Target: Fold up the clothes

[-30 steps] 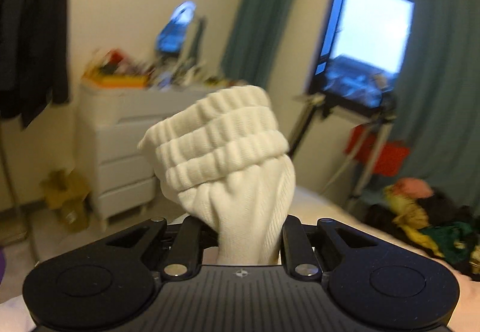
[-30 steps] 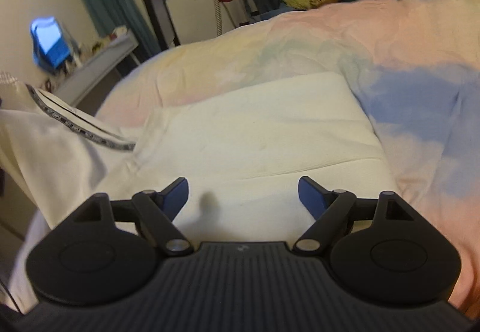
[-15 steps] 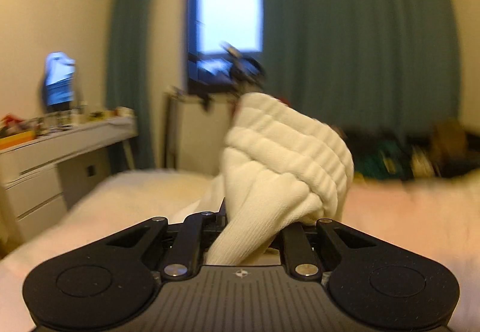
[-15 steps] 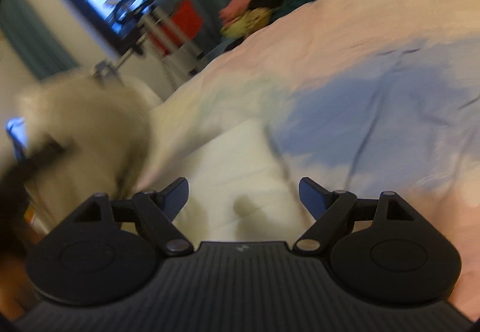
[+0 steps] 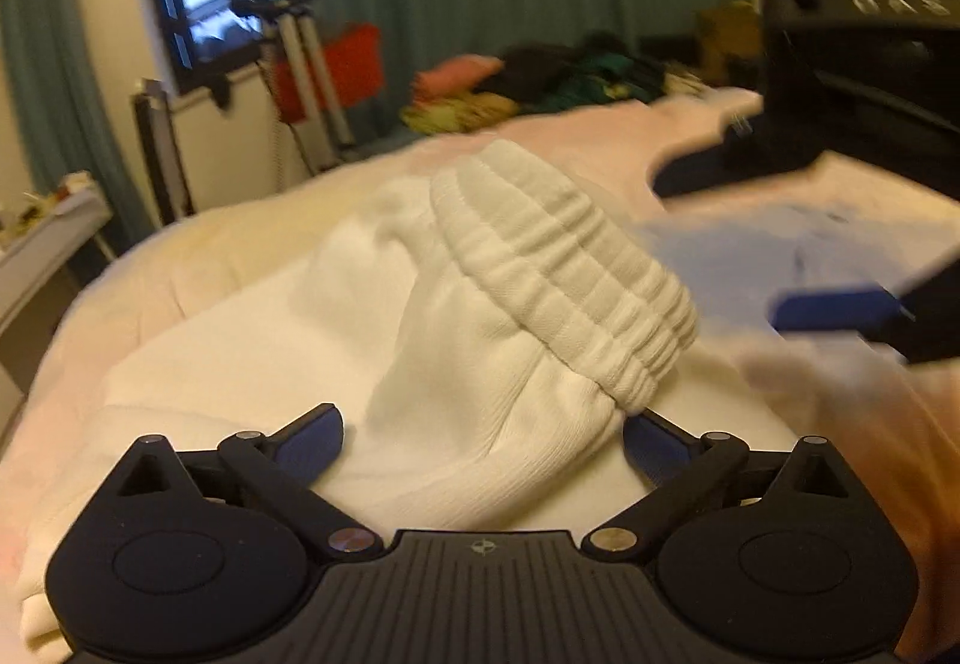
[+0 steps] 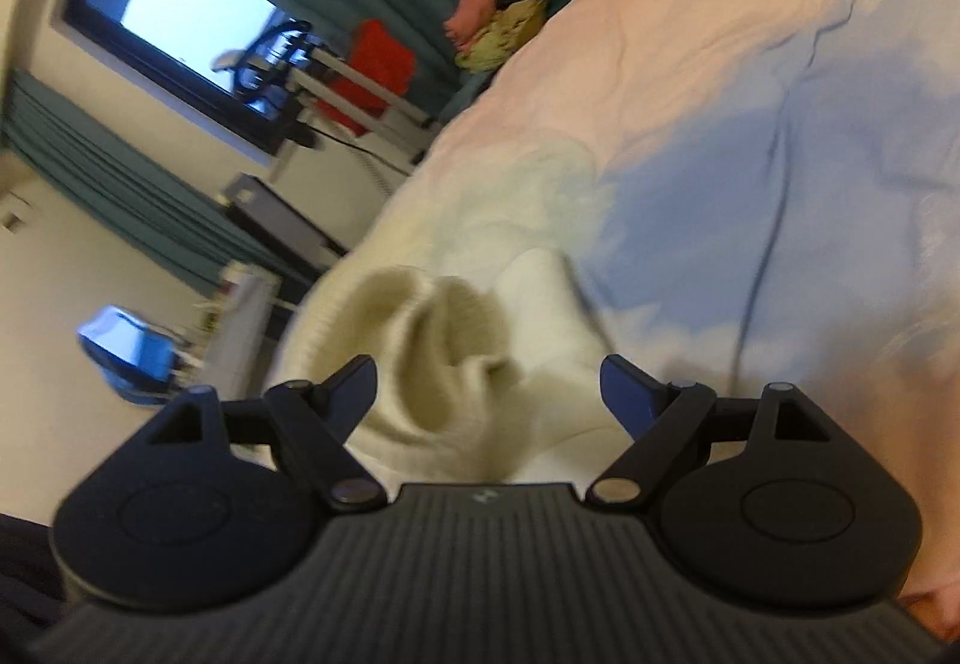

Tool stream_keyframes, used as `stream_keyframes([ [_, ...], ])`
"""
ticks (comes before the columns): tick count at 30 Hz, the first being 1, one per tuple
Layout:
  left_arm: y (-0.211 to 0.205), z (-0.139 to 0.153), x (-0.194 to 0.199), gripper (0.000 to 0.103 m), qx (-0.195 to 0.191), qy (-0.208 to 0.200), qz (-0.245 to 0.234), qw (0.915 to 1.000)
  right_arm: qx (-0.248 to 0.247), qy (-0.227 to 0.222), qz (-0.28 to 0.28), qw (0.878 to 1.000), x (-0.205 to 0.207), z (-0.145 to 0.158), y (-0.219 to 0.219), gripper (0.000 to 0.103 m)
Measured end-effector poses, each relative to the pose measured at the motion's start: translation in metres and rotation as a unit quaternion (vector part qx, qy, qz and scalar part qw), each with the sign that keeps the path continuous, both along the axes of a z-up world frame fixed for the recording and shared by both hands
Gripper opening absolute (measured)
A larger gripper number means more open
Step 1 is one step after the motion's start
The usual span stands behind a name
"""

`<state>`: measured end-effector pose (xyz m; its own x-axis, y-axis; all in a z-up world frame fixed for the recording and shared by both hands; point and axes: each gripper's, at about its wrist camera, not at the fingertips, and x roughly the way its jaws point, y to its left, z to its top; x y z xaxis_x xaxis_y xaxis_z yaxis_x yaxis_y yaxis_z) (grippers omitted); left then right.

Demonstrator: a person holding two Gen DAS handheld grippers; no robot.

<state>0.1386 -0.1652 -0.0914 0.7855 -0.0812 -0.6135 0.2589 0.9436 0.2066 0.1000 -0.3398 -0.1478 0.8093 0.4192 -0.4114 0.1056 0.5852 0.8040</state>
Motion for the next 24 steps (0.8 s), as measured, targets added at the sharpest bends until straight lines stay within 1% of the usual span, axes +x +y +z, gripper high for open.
stream_keyframes([
  [3, 0.032, 0.008, -0.008, 0.101, -0.007, -0.002, 0.019, 0.9998, 0.023, -0.012, 0.008, 1.0, -0.007, 0.003, 0.0, 0.084],
  [5, 0.053, 0.014, -0.012, 0.101, -0.021, -0.006, 0.022, 0.9995, 0.031, -0.018, 0.012, 0.999, -0.012, 0.005, 0.0, 0.084],
  [7, 0.072, 0.021, -0.018, 0.101, -0.031, -0.013, 0.024, 0.9991, 0.028, -0.02, 0.019, 0.999, -0.014, 0.006, 0.005, 0.084],
  [9, 0.088, 0.027, -0.025, 0.101, -0.04, -0.022, 0.03, 0.9985, 0.02, -0.003, 0.031, 0.999, -0.012, 0.001, 0.013, 0.084],
  [12, 0.112, 0.032, -0.032, 0.101, -0.066, -0.021, 0.049, 0.9964, 0.016, 0.029, 0.054, 0.998, -0.005, -0.013, 0.029, 0.084],
  [14, 0.127, 0.033, -0.033, 0.101, -0.087, -0.018, 0.064, 0.994, 0.011, 0.03, 0.063, 0.997, 0.0, -0.02, 0.04, 0.084],
  [16, 0.131, 0.035, -0.051, 0.101, -0.093, -0.028, 0.085, 0.9916, -0.011, 0.002, 0.064, 0.998, 0.004, -0.018, 0.052, 0.081],
  [17, 0.133, 0.037, -0.052, 0.101, -0.094, -0.032, 0.09, 0.991, -0.023, -0.013, 0.065, 0.998, 0.006, -0.017, 0.058, 0.079],
  [18, 0.134, 0.038, -0.05, 0.101, -0.093, -0.036, 0.094, 0.9905, -0.035, -0.019, 0.062, 0.997, 0.009, -0.014, 0.063, 0.079],
  [19, 0.136, 0.041, -0.059, 0.101, -0.092, -0.04, 0.104, 0.9895, -0.044, -0.023, 0.057, 0.997, 0.011, -0.013, 0.067, 0.079],
  [21, 0.145, 0.045, -0.057, 0.101, -0.104, -0.039, 0.114, 0.9873, -0.056, -0.034, 0.053, 0.996, 0.013, -0.01, 0.071, 0.079],
  [23, 0.149, 0.047, -0.056, 0.101, -0.119, -0.034, 0.111, 0.9862, -0.067, -0.045, 0.051, 0.995, 0.012, -0.005, 0.072, 0.079],
  [24, 0.151, 0.047, -0.056, 0.101, -0.122, -0.032, 0.11, 0.9859, -0.073, -0.05, 0.05, 0.995, 0.012, -0.003, 0.073, 0.07],
])
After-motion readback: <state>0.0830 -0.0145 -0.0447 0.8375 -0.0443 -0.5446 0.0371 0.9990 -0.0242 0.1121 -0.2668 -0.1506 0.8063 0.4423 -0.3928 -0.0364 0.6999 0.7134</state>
